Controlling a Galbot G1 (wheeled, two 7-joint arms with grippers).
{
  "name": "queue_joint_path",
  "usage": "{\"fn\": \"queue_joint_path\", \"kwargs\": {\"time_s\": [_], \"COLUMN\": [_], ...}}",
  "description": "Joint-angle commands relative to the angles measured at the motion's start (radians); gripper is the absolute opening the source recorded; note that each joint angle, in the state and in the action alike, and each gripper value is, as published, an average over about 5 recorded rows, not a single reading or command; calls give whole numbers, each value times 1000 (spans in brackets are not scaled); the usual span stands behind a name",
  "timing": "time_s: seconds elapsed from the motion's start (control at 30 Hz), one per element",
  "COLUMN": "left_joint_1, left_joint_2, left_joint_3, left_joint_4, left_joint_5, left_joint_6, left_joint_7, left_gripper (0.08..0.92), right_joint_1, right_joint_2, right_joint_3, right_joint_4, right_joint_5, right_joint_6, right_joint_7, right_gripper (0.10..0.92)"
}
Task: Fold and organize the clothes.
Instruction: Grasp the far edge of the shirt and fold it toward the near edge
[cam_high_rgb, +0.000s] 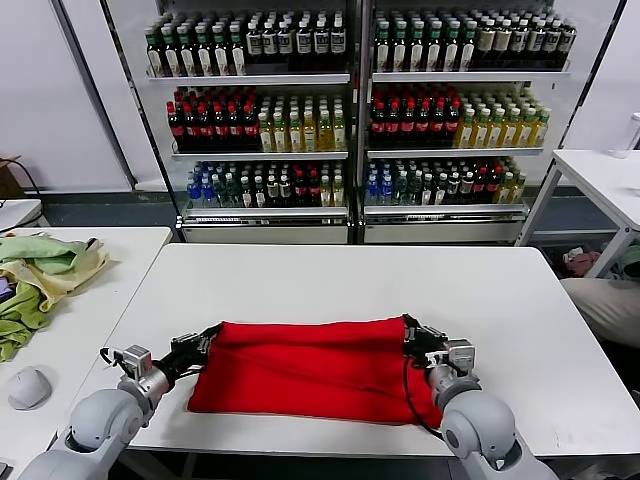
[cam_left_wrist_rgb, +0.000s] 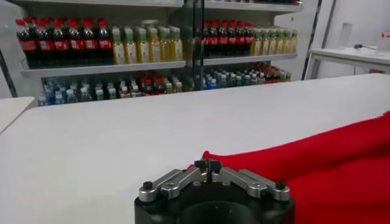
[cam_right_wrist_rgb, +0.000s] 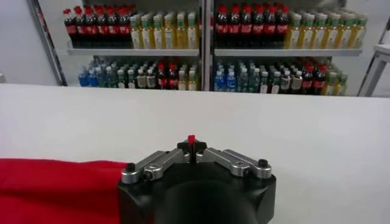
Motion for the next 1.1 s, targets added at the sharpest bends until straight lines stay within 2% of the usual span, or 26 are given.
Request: {"fn": "queue_joint_path", "kwargs": {"time_s": [0.03,0.17,0.5,0.6,0.67,0.87,0.97,1.1], "left_joint_1": [20,31,73,79,85,113,139,183], "left_joint_2": [8,13,21,21,19,8,-10,-63], "left_joint_3": [-24,-54,-67,-81,-93,-127,-115,-54], "left_joint_4": [-18,-39,-58,-71,-86,-152,-194,-262], "left_joint_5": [13,44,166,182,184,182,171,112], "left_joint_6": [61,120,148,152,146,96,60,52], "left_joint_7": [39,59,87,75,54,-78,-206,-454], "left_gripper": [85,85,86,103,136,303,390,511], "right_joint_1": [-33,-32,-56,-74,-87,-157,-192,-218], "right_joint_2": [-4,-4,-3,-3,-3,-12,-8,1], "right_joint_3": [4,4,-12,-12,-9,22,48,81], "right_joint_4": [13,-10,-22,0,23,149,200,227], "right_joint_5": [-30,-67,-92,-99,-99,-103,-116,-136], "right_joint_6": [3,4,-8,-18,-18,-19,-19,-17], "right_joint_7": [-1,-16,-33,-35,-37,-37,-41,-47], "right_gripper": [117,117,117,148,201,373,451,555]}}
